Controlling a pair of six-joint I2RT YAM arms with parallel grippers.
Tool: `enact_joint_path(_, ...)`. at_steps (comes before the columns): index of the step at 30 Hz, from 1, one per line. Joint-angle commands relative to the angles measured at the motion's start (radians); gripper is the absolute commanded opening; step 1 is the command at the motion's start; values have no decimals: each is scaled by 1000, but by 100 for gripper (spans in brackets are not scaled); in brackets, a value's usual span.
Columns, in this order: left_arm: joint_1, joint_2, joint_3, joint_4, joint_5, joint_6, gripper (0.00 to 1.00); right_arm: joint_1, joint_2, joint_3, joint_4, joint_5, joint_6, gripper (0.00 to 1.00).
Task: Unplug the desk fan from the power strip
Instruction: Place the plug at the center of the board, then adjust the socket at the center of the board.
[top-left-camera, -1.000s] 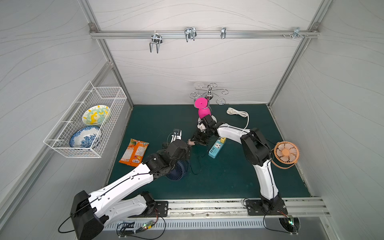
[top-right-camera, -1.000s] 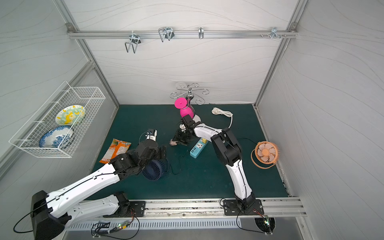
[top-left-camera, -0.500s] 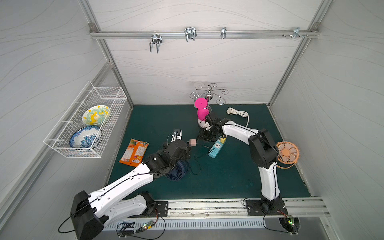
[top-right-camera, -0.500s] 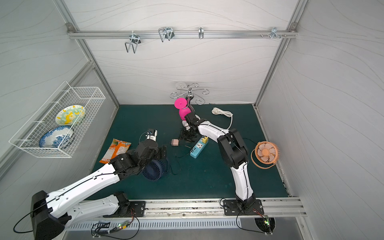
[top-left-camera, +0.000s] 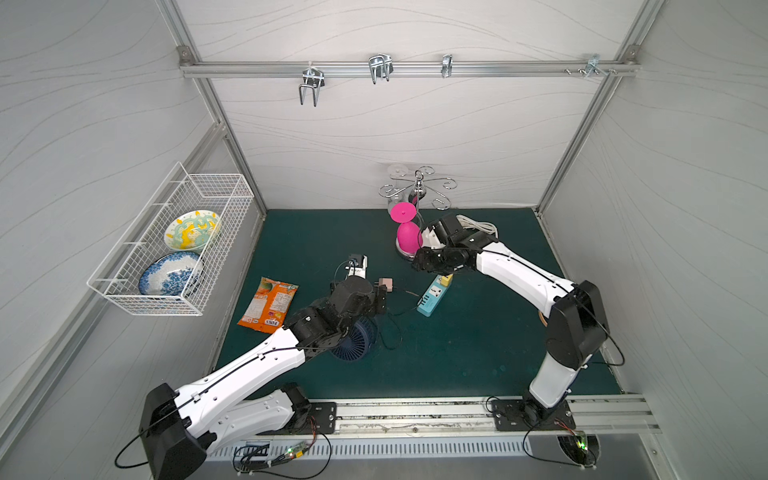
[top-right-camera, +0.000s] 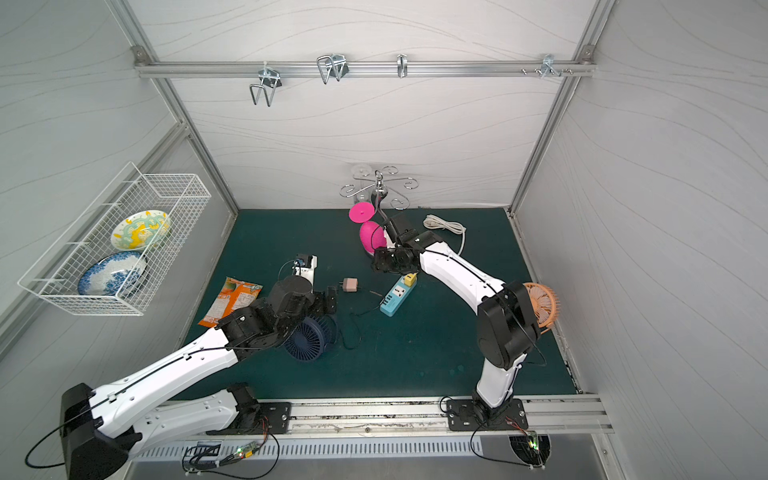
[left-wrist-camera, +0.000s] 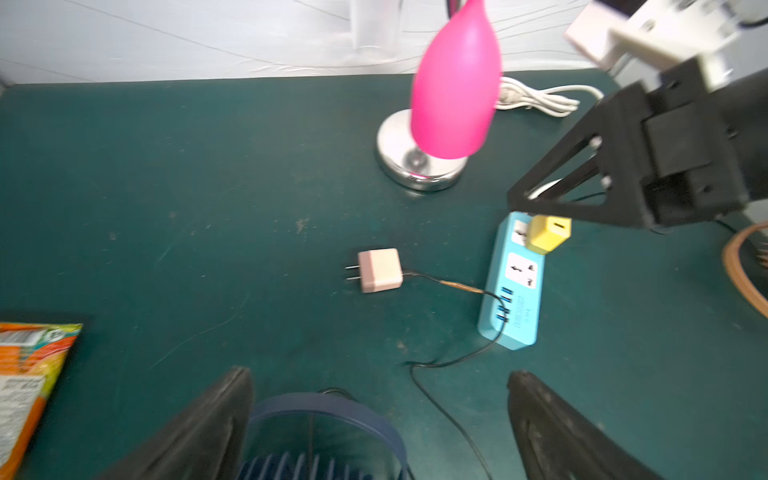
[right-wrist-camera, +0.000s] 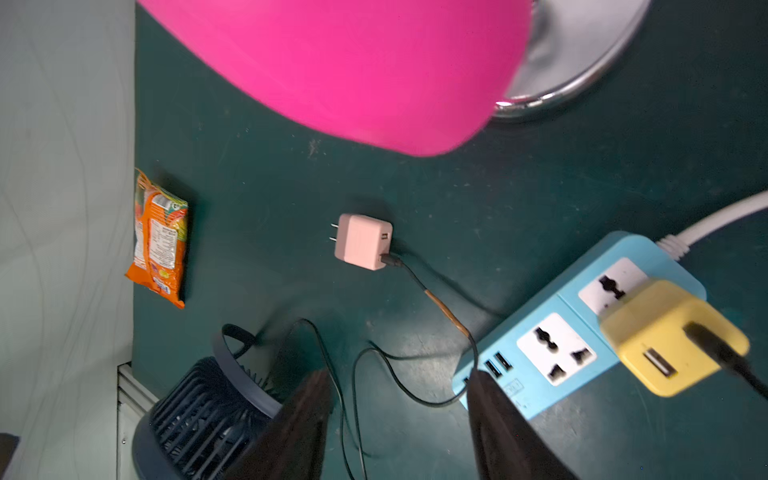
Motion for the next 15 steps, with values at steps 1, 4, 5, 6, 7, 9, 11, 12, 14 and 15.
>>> enact_joint_path(1, 6, -1, 14, 95, 99, 37, 96, -4, -71, -51, -41, 25, -17, 57)
enact_joint_path(4, 4, 15, -9, 155, 168, 34, 94, -5, -155, -108, -40, 46, -9, 57)
enact_joint_path(5, 5, 29, -14, 173, 187, 25, 94, -8, -183, -126, -44, 53, -10, 57)
enact_joint_path(6, 5, 48, -13, 188, 208, 18, 94, -15, -210, -140, -51, 59, -5, 57)
enact_joint_path(7, 4, 66, -10, 201, 229, 13, 95, -23, -236, -162, -55, 62, -2, 57)
enact_joint_path(9, -9, 118, 2, 234, 259, 7, 95, -47, -310, -208, -62, 68, 13, 58)
enact_joint_path(11, -36, 174, 19, 269, 279, 11, 95, -82, -383, -275, -64, 69, 26, 61)
enact_joint_path(12, -52, 198, 28, 285, 283, 18, 95, -97, -417, -301, -65, 71, 33, 62)
enact_joint_path(14, -76, 255, 37, 318, 294, 6, 95, -130, -480, -353, -75, 74, 40, 65)
enact_joint_path(15, -82, 281, 36, 340, 312, -14, 95, -146, -509, -373, -82, 75, 41, 67)
